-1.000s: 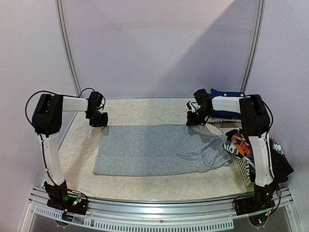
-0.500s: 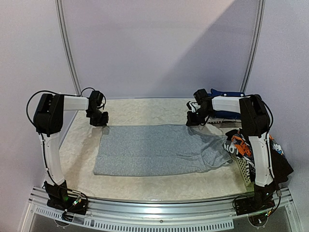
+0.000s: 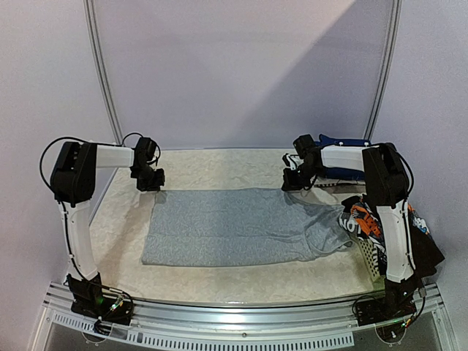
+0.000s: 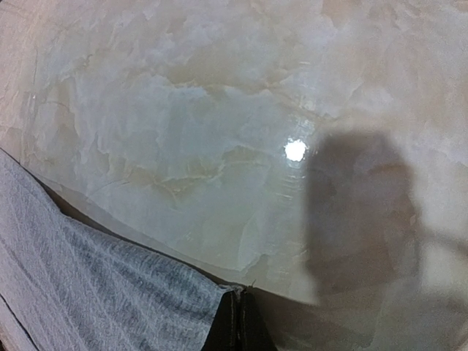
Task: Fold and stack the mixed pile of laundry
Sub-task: Fold the 1/3-folded tank top at the center of the board.
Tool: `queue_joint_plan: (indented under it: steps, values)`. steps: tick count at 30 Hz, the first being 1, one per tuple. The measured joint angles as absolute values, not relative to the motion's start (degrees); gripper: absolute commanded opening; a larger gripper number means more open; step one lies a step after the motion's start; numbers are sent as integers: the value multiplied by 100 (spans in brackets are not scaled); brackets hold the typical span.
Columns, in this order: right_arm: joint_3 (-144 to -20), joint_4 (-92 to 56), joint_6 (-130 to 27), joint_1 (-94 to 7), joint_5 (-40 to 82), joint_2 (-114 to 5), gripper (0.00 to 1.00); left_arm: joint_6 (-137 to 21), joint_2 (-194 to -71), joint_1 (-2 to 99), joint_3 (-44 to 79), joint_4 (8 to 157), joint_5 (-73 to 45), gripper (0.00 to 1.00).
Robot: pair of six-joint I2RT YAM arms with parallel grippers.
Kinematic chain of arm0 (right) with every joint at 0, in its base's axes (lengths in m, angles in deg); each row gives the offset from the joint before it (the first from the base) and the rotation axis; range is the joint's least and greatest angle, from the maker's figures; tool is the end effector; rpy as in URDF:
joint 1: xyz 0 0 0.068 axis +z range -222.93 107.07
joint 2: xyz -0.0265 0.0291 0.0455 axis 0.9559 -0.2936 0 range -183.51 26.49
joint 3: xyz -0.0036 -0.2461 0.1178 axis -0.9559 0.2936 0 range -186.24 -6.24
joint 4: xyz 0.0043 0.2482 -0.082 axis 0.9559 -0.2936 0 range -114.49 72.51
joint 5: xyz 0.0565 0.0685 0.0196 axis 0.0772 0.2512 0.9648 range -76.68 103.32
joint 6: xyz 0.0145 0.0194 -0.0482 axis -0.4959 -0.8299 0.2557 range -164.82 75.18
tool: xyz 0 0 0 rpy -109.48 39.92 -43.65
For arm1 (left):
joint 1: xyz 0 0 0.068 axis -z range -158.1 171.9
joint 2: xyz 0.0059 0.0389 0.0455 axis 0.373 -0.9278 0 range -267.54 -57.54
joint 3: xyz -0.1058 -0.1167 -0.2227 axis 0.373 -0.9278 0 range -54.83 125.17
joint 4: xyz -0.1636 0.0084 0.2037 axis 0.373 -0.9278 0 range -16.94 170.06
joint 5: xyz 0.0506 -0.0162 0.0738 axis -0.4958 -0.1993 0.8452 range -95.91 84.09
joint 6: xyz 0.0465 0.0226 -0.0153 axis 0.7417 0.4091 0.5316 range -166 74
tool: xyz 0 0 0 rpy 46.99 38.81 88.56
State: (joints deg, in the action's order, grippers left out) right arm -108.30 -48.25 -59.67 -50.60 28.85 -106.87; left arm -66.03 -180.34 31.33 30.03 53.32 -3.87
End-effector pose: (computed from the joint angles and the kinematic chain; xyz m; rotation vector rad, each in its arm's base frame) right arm 0.4520 0.1959 0.1337 -0.2684 2.6979 0.5652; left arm 0.4342 -0.0709 0.1330 -0.2606 2.6908 -0.1081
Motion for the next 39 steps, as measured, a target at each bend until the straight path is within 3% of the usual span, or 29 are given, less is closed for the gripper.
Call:
queue_joint_plan:
  steps: [20,39]
  values:
    - [-10644,-4937,-5951,-5060,2892,-10208,0,-6598,-17129,3290,2435,5454,-378,0]
    - [-9123,-4591,-6006,-5060,2900,-8923,0,-6710,-16060,3432,1106,5926,-367,0]
